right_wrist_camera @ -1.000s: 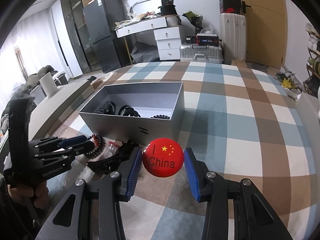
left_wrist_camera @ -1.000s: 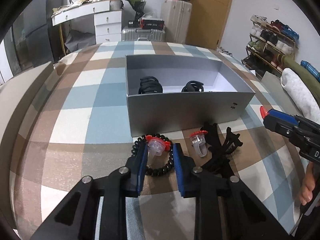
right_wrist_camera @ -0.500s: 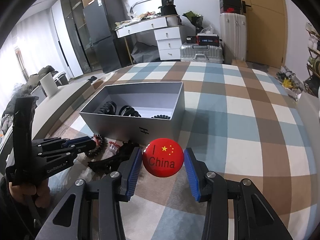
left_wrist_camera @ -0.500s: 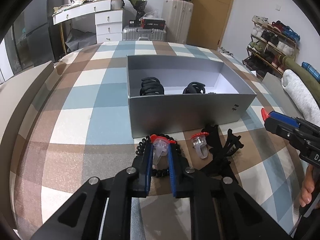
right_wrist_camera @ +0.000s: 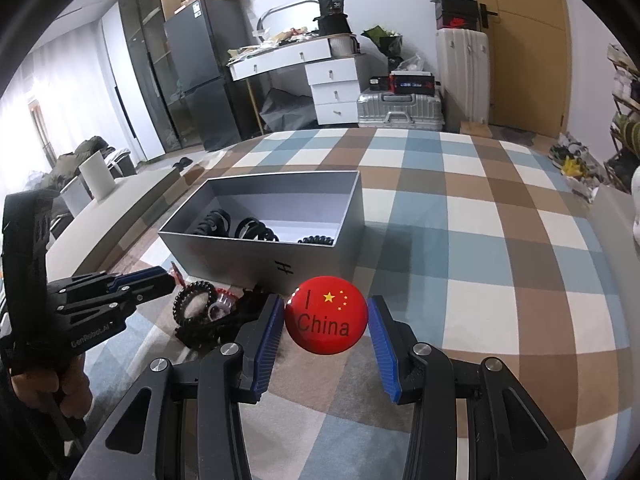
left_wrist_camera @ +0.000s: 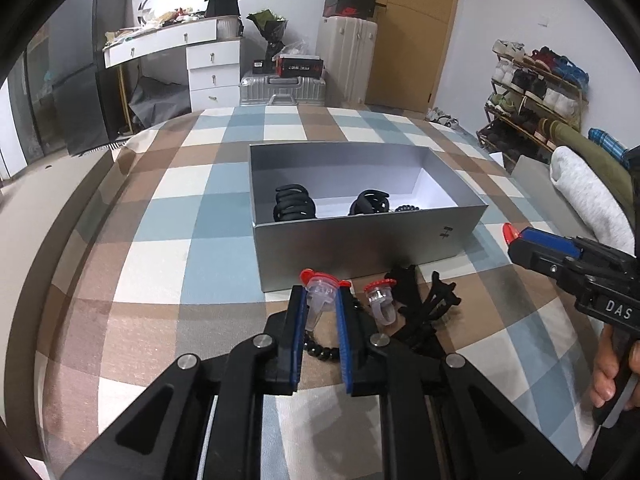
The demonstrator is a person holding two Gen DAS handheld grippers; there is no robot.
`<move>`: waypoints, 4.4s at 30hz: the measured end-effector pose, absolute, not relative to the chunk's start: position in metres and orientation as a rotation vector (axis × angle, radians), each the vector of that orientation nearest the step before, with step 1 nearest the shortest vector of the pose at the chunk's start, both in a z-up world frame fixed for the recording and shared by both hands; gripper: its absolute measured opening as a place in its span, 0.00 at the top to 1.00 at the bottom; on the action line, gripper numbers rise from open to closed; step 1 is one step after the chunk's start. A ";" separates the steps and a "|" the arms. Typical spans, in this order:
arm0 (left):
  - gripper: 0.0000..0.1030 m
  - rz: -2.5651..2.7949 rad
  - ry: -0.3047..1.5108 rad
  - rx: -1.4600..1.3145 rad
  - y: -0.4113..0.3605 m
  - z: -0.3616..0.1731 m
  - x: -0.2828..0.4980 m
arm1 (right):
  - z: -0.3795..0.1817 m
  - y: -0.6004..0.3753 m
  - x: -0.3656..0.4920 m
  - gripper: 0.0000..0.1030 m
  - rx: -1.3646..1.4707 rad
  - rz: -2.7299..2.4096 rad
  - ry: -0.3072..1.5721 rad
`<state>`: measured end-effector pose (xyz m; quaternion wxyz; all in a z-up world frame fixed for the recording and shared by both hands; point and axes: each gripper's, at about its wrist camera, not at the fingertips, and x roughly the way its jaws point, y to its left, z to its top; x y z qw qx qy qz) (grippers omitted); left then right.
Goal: Organize jewelry
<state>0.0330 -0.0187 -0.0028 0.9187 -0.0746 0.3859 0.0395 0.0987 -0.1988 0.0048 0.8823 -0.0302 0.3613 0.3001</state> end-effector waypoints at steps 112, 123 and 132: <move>0.34 -0.043 0.718 -0.216 -0.001 0.019 0.073 | 0.015 -0.160 0.136 0.42 0.151 0.684 0.736; 0.02 0.021 0.730 -0.222 0.010 0.018 0.046 | 0.023 -0.182 0.110 0.00 0.023 0.568 0.728; 0.01 0.033 0.757 -0.227 0.016 0.004 0.028 | -0.002 -0.179 0.100 0.00 0.032 0.609 0.842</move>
